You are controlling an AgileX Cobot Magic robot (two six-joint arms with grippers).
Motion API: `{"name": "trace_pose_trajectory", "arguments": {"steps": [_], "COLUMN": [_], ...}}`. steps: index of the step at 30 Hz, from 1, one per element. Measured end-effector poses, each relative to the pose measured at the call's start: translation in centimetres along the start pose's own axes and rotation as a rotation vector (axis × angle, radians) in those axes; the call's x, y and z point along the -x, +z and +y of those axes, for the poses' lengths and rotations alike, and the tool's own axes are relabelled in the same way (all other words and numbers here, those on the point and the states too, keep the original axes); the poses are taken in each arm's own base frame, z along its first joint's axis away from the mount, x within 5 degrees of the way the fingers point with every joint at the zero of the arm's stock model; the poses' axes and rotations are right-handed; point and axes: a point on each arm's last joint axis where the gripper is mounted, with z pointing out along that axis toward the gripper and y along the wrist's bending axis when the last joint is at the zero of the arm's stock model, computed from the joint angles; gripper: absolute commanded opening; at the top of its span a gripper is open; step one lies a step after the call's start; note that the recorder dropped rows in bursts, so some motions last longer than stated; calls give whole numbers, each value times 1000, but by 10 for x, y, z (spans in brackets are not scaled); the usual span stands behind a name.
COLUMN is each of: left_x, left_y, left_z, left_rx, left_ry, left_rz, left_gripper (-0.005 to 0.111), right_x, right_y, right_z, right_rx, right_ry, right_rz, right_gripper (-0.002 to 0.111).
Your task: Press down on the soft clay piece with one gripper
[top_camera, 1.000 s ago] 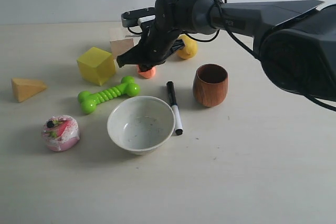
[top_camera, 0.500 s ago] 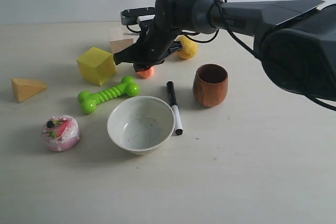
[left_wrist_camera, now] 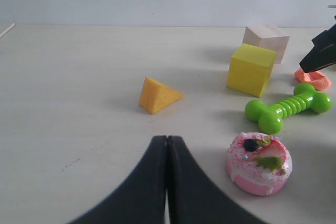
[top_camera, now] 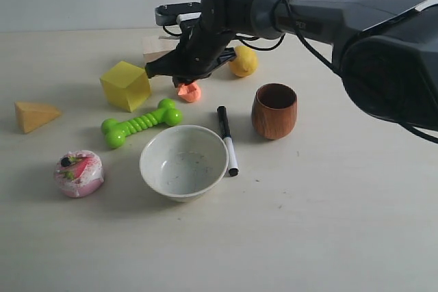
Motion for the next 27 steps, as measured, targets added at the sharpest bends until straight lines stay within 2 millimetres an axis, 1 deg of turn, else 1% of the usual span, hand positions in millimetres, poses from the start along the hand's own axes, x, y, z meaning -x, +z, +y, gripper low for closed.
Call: {"name": "trace_pose_trajectory", "arguments": {"steps": [2, 3, 6, 10, 17, 20, 22, 25, 26, 27], "left_x": [0, 0, 0, 0, 0, 0, 0, 0, 0, 0], "left_y": [0, 0, 0, 0, 0, 0, 0, 0, 0, 0], "left_z": [0, 0, 0, 0, 0, 0, 0, 0, 0, 0], "left_rx": [0, 0, 0, 0, 0, 0, 0, 0, 0, 0], "left_ry": [0, 0, 0, 0, 0, 0, 0, 0, 0, 0], "left_rz": [0, 0, 0, 0, 0, 0, 0, 0, 0, 0], "left_gripper": [0, 0, 0, 0, 0, 0, 0, 0, 0, 0], "right_x": [4, 5, 13, 19, 19, 14, 10, 3, -2, -6], "right_y": [-7, -11, -25, -36, -38, -39, -44, -57, -67, -73], "right_z": [1, 1, 2, 3, -3, -4, -4, -6, -11, -15], "right_rx": [-9, -14, -26, -42, -112, -118, -113, -111, -109, -109], "right_ry": [-15, -23, -45, -63, -73, -64, -55, -41, -19, -4], "right_rz": [-9, -16, -46, -71, -64, -62, -67, -79, -90, -91], "right_gripper": [17, 14, 0, 0, 0, 0, 0, 0, 0, 0]}}
